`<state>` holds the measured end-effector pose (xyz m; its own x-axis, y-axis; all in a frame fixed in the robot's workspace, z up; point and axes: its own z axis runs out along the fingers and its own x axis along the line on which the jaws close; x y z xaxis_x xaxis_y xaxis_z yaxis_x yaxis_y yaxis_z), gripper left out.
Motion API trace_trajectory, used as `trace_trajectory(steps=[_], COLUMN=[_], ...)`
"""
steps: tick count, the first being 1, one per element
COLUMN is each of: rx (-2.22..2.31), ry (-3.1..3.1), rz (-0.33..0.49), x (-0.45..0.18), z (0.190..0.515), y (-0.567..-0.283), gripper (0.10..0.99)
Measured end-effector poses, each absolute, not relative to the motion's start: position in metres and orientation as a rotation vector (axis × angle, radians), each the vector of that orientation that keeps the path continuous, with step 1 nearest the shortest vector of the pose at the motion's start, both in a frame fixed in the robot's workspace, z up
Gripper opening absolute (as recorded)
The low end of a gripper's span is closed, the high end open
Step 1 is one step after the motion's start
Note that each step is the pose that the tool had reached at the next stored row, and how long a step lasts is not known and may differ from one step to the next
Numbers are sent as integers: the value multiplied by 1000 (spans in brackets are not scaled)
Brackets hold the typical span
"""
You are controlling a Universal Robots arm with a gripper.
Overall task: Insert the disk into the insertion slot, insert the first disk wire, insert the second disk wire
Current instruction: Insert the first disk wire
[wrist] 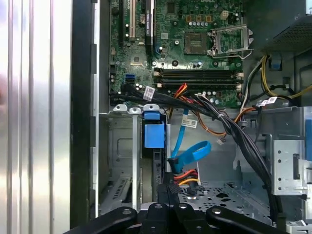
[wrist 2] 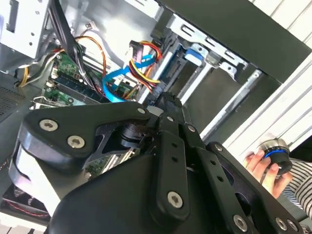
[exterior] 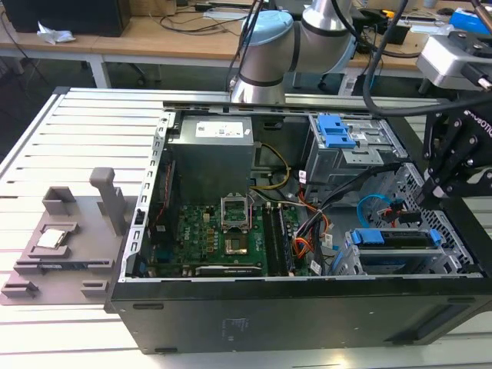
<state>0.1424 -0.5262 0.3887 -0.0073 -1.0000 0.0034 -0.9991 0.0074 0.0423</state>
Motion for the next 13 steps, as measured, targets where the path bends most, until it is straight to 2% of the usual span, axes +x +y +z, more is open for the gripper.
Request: trace_trajectory(steps=[13], rx=[2191], ry=[-2205], rz=[-43], x=[144], z=[389], y=[-519], gripper=[114])
